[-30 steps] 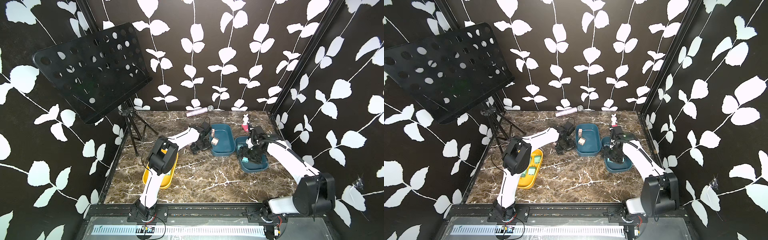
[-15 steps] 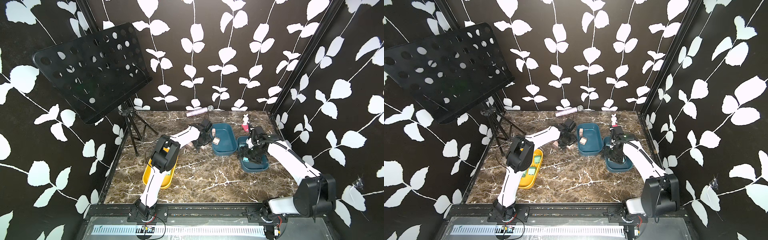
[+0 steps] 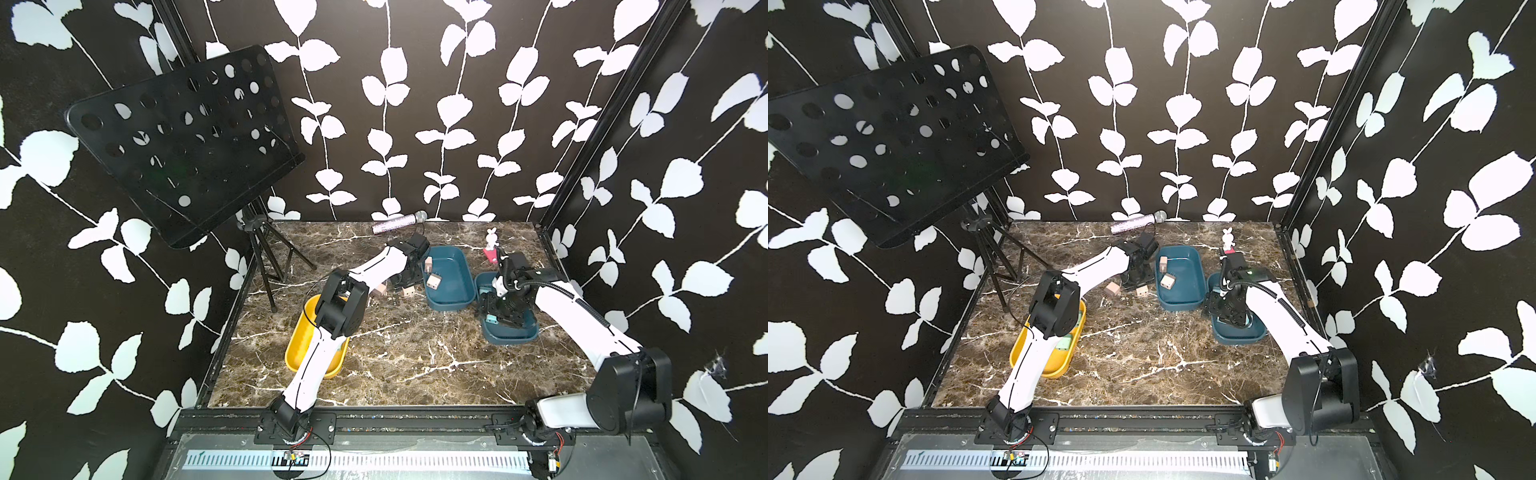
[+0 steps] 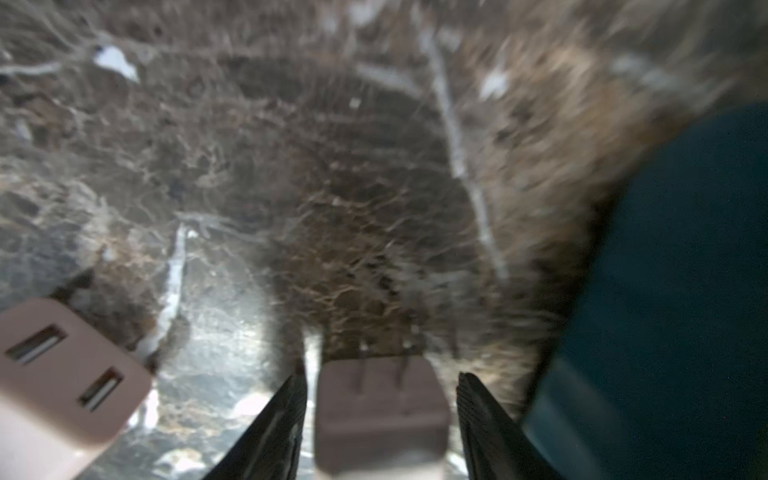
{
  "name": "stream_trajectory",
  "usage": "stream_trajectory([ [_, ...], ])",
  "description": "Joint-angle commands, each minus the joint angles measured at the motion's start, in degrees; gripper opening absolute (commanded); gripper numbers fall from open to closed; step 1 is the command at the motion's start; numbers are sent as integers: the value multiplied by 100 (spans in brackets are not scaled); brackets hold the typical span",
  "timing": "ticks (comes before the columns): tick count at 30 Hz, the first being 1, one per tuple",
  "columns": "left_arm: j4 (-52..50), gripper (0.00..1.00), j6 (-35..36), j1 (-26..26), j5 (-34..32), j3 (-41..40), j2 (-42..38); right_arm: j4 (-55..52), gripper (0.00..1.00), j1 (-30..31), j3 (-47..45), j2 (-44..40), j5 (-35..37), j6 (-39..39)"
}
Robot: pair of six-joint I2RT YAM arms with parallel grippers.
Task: Place the plugs by color into the storage box
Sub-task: Pick up the plug from the center of the board.
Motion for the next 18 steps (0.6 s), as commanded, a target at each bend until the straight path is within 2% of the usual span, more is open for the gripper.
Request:
stream_trajectory([
  [1, -652, 60, 624, -33, -155, 94, -24, -96, 76, -21, 137, 3, 2, -6],
  [3, -792, 59, 851, -47, -236, 85, -35, -97, 76, -23, 216, 60, -6, -6],
  [7, -919, 51, 1091, -43, -334, -85, -73, -97, 76, -9, 548, 240, -34, -6],
  [10, -935, 38, 1245, -44, -381, -176, -120, -119, 76, -8, 845, 420, -66, -15],
  [18, -1007, 36, 1659, -37, -427, -198, -378, -112, 76, 10, 1730, 1000, -112, -169],
])
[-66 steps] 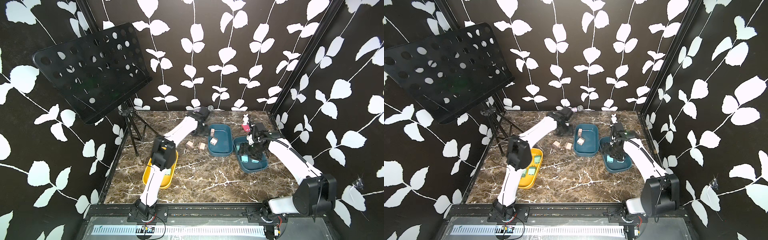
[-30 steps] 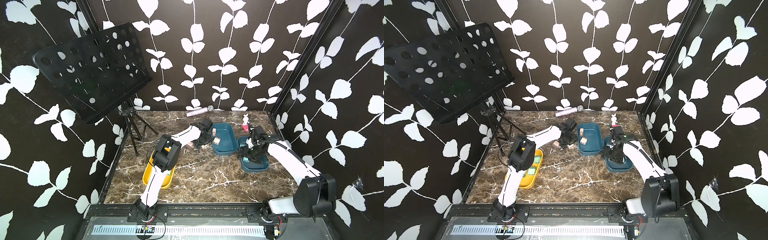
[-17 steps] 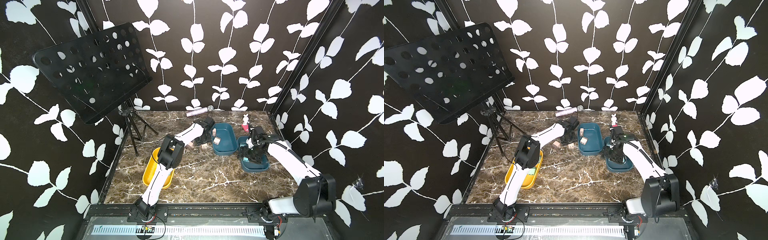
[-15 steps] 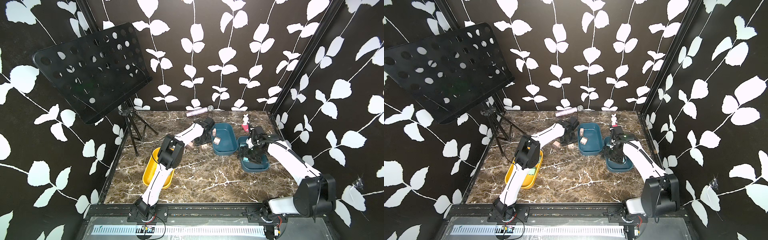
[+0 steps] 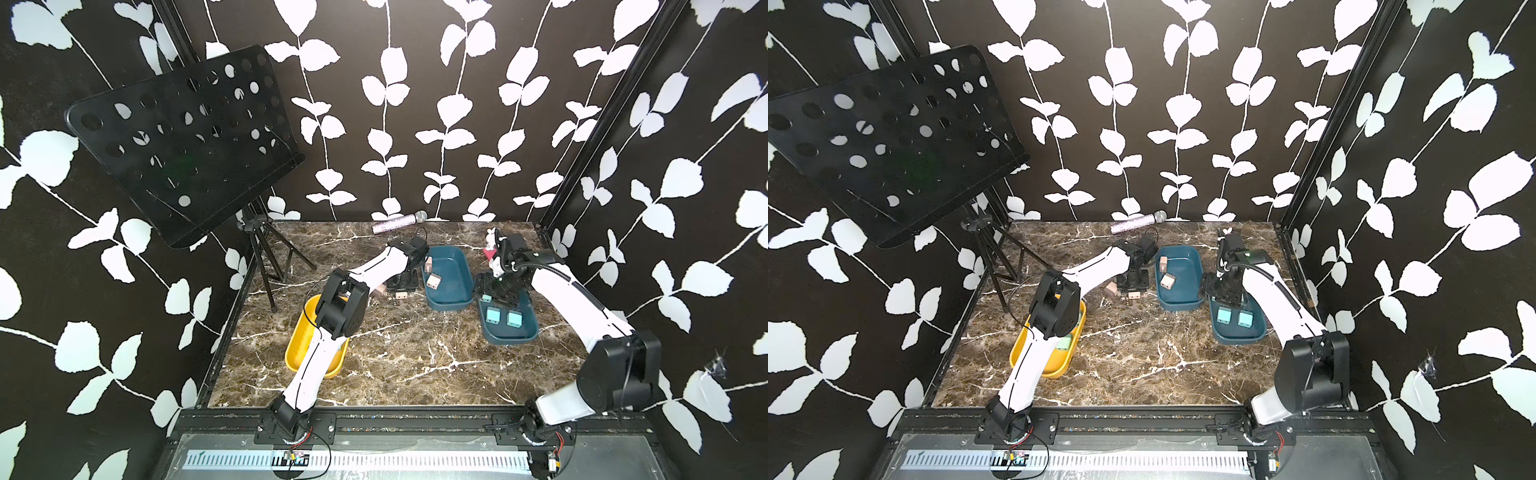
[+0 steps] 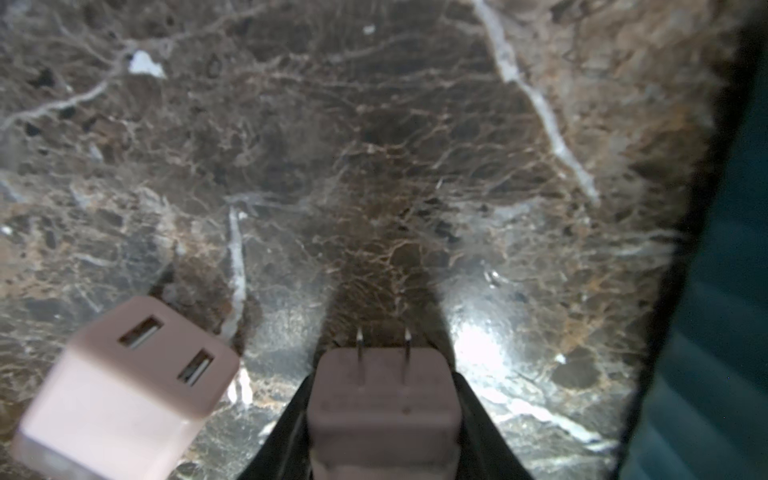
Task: Place the plugs by color into the storage box
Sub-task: Pick up the plug from the center of the board, then adjust the storage box at the center of the board.
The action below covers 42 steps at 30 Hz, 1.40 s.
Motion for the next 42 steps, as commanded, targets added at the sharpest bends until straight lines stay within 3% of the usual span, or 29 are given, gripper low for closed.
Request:
stream_trajectory([
  [1, -385, 35, 342, -13, -118, -171, -407, -49, 76, 3, 517, 322, -79, -175],
  [12, -383, 34, 497, -20, 149, -378, -1364, -612, 77, -51, 3727, 2990, 110, -808],
  [18, -439, 34, 463, -28, 304, -460, -1776, -805, 77, -133, 4584, 3946, 220, -975],
  [25, -449, 34, 471, -29, 300, -595, -2077, -393, 76, -19, 4186, 4113, -72, -739],
  [35, -469, 34, 618, -33, 397, -54, -1721, 166, 75, 820, 3623, 3858, -507, -137],
  [42, -414, 34, 801, -242, 587, 769, -1072, 335, 76, 473, 3167, 3159, -534, 94],
])
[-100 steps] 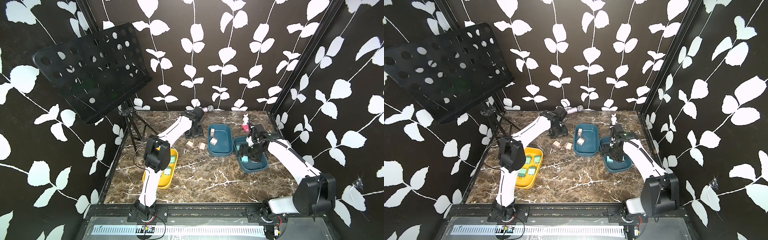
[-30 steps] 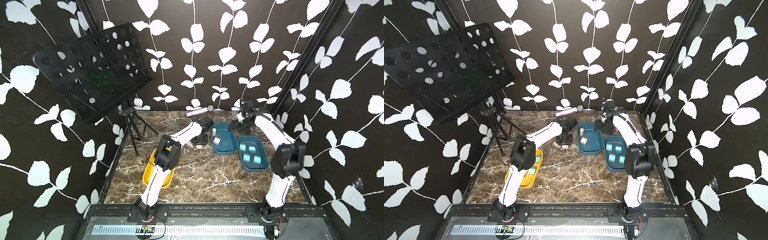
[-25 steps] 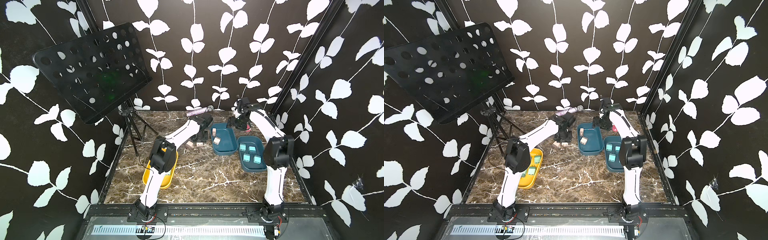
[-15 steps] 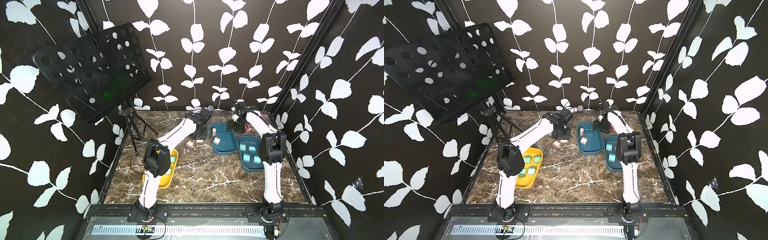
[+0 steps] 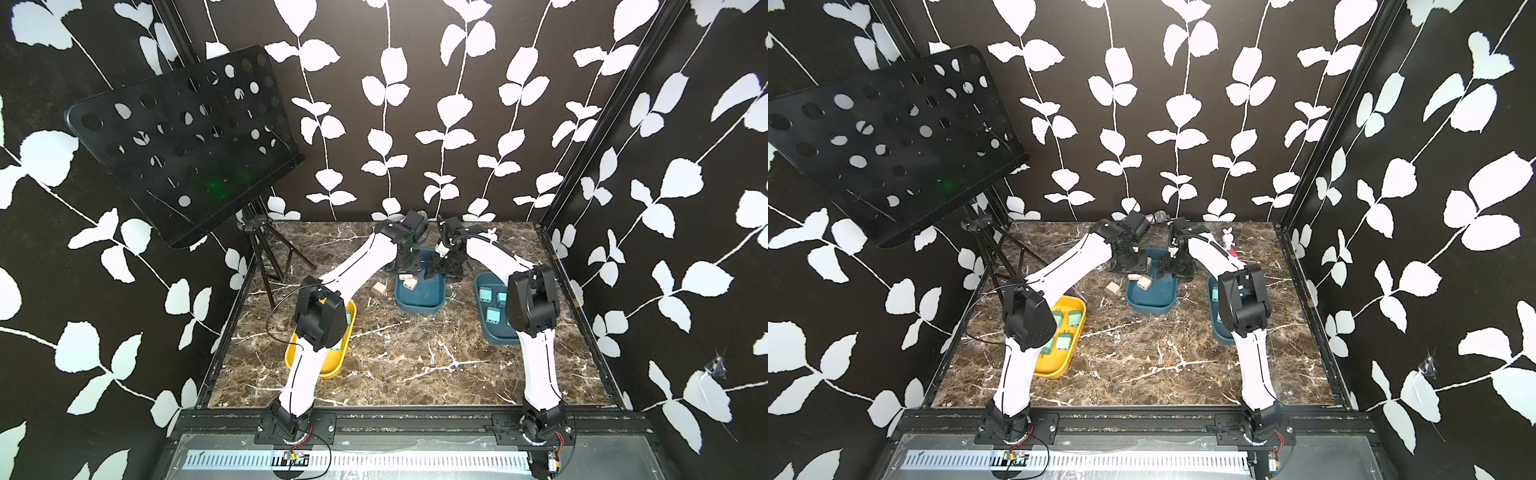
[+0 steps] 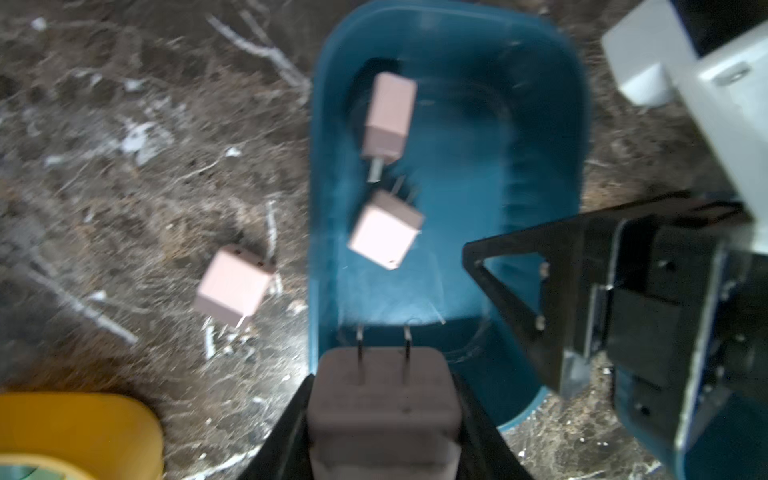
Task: Place the plugs by color into the storage box
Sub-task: Adjust the storage box at the center of the board, then place the plug in the storage box.
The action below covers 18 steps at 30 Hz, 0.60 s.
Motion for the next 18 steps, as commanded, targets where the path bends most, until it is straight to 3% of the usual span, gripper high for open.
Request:
stream_trajectory([
  [1, 36, 34, 186, -118, 227, 352, 283, 101, 77, -475, -188, -793, -26, 220],
  [7, 438, 34, 304, -292, 475, 515, 846, 77, 77, -1059, -941, -1716, -47, 191],
  [18, 1104, 35, 647, -412, 316, 206, 1476, 96, 77, -1123, -2476, -2916, -15, 157],
])
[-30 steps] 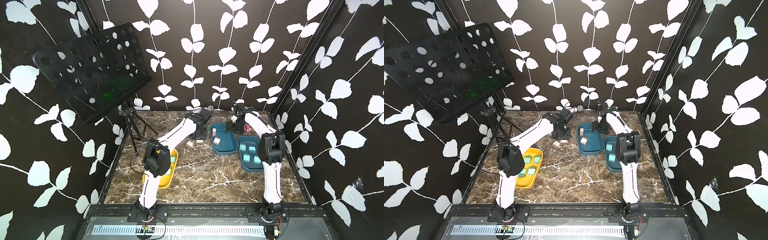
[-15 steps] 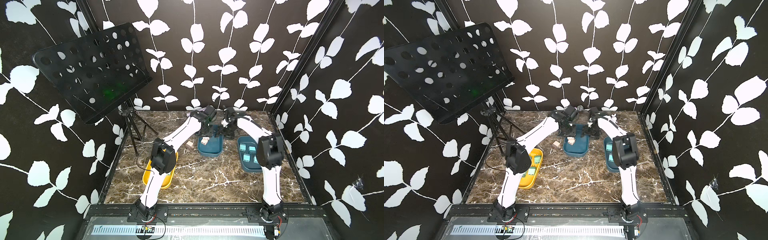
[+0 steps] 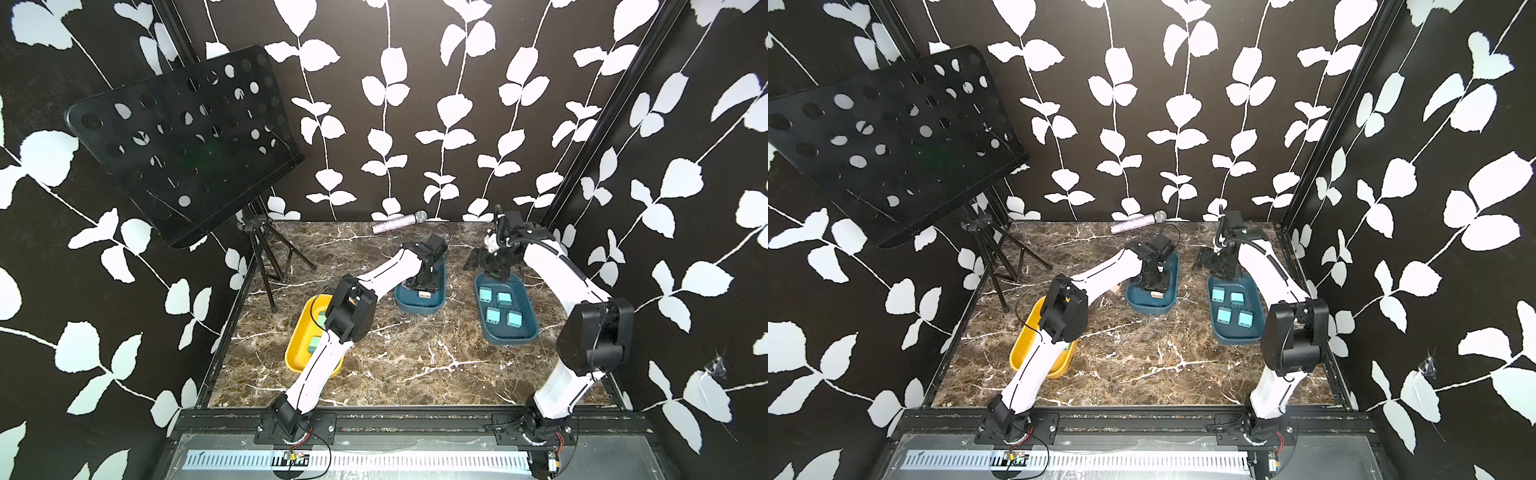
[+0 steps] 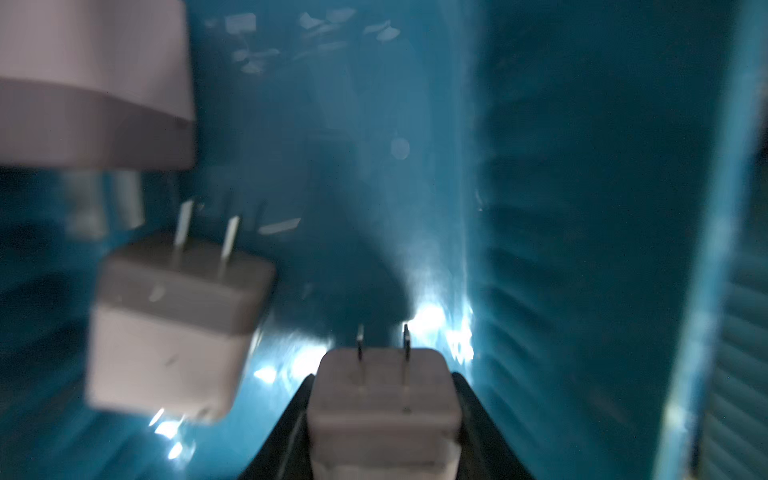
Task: Place the plugs by color into the storage box
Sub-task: Place the plug in the storage box, then adjust the storage box at the center of the board.
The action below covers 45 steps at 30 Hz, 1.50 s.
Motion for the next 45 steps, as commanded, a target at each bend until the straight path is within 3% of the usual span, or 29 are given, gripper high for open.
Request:
stream_trajectory([
  [1, 389, 35, 209, -34, -141, -206, -95, 20, 77, 4, -408, -313, 22, 79],
  [7, 427, 43, 488, -34, -160, -254, 38, 19, 76, 3, -772, -582, 69, 110],
  [13, 483, 66, 594, -34, -166, -388, -339, -13, 76, -2, -842, -643, 88, 104],
  [19, -119, 68, 719, 62, -483, -143, -1035, 18, 76, -3, -887, -685, 80, 149],
  [23, -171, 69, 664, 413, -761, -945, -1962, 57, 76, 5, -954, -682, 69, 180],
  [27, 61, 73, 849, 1188, -786, -1995, -2607, 184, 76, -1, -1106, -894, -9, 232],
  [29, 56, 77, 1067, 1418, -775, -2153, -2618, 228, 76, 2, -1341, -913, -39, 240],
  [32, 209, 99, 1365, 1641, -659, -2286, -2477, 229, 76, 10, -1436, -946, -57, 227],
  [39, 1064, 99, 2054, 1768, 372, -2540, -1735, 32, 76, 8, -1389, -1040, -2, 114],
  [45, 1225, 97, 2201, 1770, 469, -2793, -1439, -111, 77, 10, -1422, -1164, 57, 73],
])
